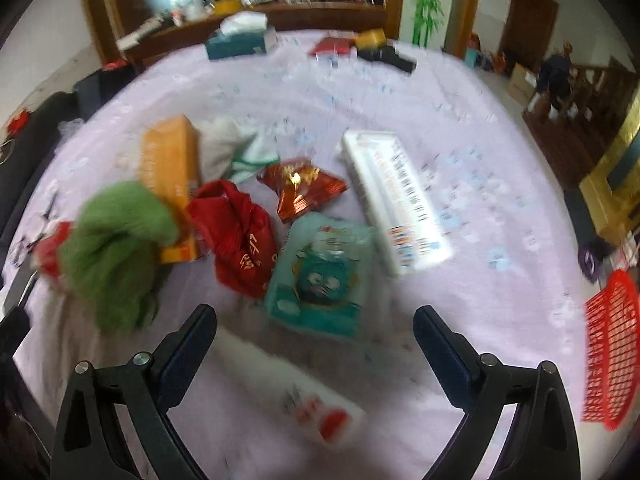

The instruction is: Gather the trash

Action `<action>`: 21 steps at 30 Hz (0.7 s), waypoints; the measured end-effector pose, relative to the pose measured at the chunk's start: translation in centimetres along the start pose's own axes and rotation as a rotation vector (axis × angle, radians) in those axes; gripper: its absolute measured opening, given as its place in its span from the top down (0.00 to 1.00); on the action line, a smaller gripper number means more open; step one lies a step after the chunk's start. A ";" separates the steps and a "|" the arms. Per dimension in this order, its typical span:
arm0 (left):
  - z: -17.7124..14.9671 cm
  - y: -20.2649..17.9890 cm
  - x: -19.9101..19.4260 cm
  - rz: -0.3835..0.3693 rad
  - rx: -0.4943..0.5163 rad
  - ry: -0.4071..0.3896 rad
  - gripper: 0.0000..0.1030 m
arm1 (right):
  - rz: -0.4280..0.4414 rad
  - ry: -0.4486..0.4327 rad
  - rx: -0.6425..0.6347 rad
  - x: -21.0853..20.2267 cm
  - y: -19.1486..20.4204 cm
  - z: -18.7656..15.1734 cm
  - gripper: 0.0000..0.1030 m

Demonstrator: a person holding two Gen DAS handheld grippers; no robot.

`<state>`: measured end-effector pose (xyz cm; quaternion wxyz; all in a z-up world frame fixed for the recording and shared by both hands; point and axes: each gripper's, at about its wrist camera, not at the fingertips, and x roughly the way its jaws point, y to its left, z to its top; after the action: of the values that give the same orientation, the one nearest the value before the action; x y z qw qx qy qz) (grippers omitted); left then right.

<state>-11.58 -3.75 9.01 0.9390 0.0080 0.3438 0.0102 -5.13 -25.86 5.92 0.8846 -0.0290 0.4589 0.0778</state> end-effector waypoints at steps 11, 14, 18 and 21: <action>1.1 -3.0 -1.9 0.001 0.018 -0.039 0.00 | 0.030 -0.149 -0.018 -7.6 -2.1 -1.4 0.00; 0.9 -3.5 -2.4 0.002 0.023 -0.054 0.00 | 0.052 -0.116 0.009 -7.2 -2.9 -1.9 0.00; 0.7 -3.9 -3.0 0.004 0.021 -0.066 0.00 | 0.033 -0.142 -0.027 -7.4 -2.8 -2.4 0.00; 0.5 -4.4 -3.5 0.012 0.035 -0.083 0.00 | 0.031 -0.187 -0.054 -8.4 -2.7 -2.5 0.00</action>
<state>-13.82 -8.25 11.54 0.9521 0.0270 0.3045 0.0094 -11.48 -29.74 11.28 0.9212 -0.0383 0.3724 0.1061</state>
